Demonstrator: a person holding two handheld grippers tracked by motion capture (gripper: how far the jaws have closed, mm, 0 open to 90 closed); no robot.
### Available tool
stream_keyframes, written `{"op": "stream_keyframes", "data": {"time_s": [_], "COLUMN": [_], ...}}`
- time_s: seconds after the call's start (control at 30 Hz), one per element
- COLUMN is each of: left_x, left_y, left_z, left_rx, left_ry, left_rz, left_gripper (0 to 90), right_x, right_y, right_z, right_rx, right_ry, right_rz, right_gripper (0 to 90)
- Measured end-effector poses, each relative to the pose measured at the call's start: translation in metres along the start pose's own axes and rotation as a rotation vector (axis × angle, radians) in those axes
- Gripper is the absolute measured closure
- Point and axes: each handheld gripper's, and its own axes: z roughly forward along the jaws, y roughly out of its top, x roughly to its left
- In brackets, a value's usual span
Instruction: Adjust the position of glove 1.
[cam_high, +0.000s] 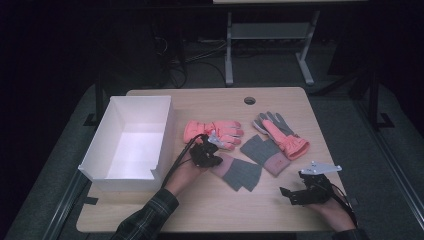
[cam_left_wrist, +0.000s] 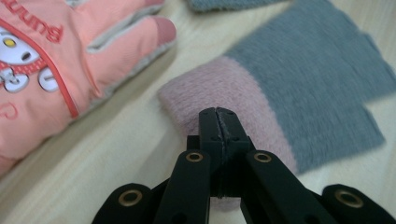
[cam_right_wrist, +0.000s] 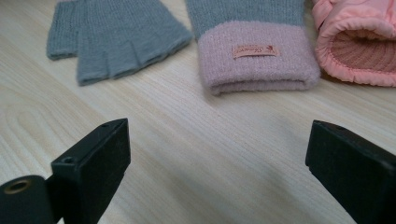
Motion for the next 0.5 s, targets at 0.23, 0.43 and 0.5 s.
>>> {"op": "stream_keyframes", "data": {"time_s": [0.23,0.43,0.5], "left_x": [-0.005,0.001,0.003], "left_y": [-0.002,0.020,0.022], "left_z": [-0.007,-0.001,0.001], "left_rx": [0.005,-0.025,-0.024], "left_ry": [-0.020,-0.017,-0.016], "left_rz": [0.013,0.014,0.013], "left_gripper": [89.7,89.7,89.7], "right_x": [-0.001,-0.001,0.000], "right_y": [0.000,0.000,-0.001], "right_z": [-0.001,0.000,0.000], "right_rx": [-0.004,-0.001,0.000], "right_ry": [-0.002,-0.001,0.000], "right_rz": [-0.001,-0.003,-0.002], "right_gripper": [6.3,6.3,6.3]}}
